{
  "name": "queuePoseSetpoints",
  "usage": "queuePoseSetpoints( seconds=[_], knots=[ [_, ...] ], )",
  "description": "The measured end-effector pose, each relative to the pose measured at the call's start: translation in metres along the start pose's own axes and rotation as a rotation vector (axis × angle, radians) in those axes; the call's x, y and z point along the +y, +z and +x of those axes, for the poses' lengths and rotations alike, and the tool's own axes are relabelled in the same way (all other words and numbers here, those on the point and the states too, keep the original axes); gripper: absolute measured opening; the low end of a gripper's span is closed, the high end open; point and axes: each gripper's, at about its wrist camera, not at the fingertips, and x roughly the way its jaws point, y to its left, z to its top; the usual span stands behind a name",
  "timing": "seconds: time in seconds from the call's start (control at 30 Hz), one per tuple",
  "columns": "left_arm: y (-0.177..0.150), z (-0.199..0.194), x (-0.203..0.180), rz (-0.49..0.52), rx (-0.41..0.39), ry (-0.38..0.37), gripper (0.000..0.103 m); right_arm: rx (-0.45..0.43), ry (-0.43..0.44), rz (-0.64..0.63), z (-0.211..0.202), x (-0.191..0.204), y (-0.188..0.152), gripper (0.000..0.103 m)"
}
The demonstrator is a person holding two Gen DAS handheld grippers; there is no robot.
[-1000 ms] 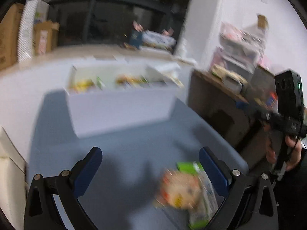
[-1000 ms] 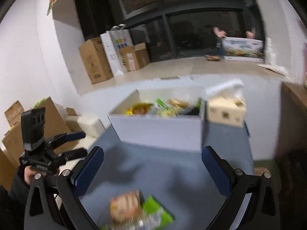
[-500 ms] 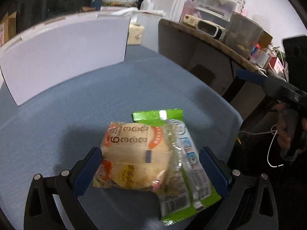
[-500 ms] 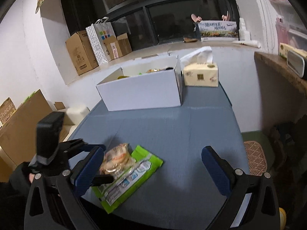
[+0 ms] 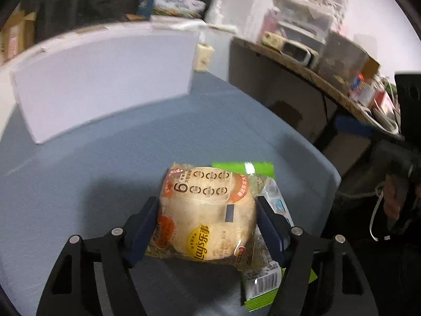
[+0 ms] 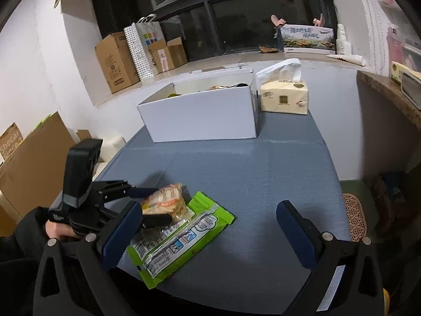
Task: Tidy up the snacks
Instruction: 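Lift the bread pack with the left gripper while the right grasps the green wafer pack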
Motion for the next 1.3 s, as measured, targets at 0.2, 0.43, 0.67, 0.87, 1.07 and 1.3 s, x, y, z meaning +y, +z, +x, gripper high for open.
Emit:
queuePoseSetpoints(
  seconds=[0.2, 0.43, 0.67, 0.87, 1.07, 1.3],
  knots=[
    [0.011, -0.063, 0.009, -0.033, -0.164, 0.070, 0.077, 0.194, -0.024, -0.049, 0.042, 0.013, -0.008, 0.103],
    [0.007, -0.107, 0.015, -0.056, -0.260, 0.108, 0.077, 0.463, 0.064, -0.101, 0.096, 0.040, -0.023, 0.103],
    [-0.005, -0.117, 0.020, -0.090, -0.292, 0.101, 0.077, 0.530, 0.017, -0.157, 0.131, 0.053, -0.005, 0.103],
    [-0.016, -0.128, 0.028, -0.106, -0.308, 0.126, 0.077, 0.572, 0.039, -0.296, 0.164, 0.092, 0.008, 0.103],
    [-0.026, -0.141, 0.039, -0.136, -0.325, 0.138, 0.077, 0.594, 0.009, -0.402, 0.162, 0.113, -0.001, 0.103],
    [-0.026, -0.139, 0.035, -0.126, -0.320, 0.130, 0.077, 0.603, -0.026, -0.396, 0.135, 0.088, -0.013, 0.103]
  ],
)
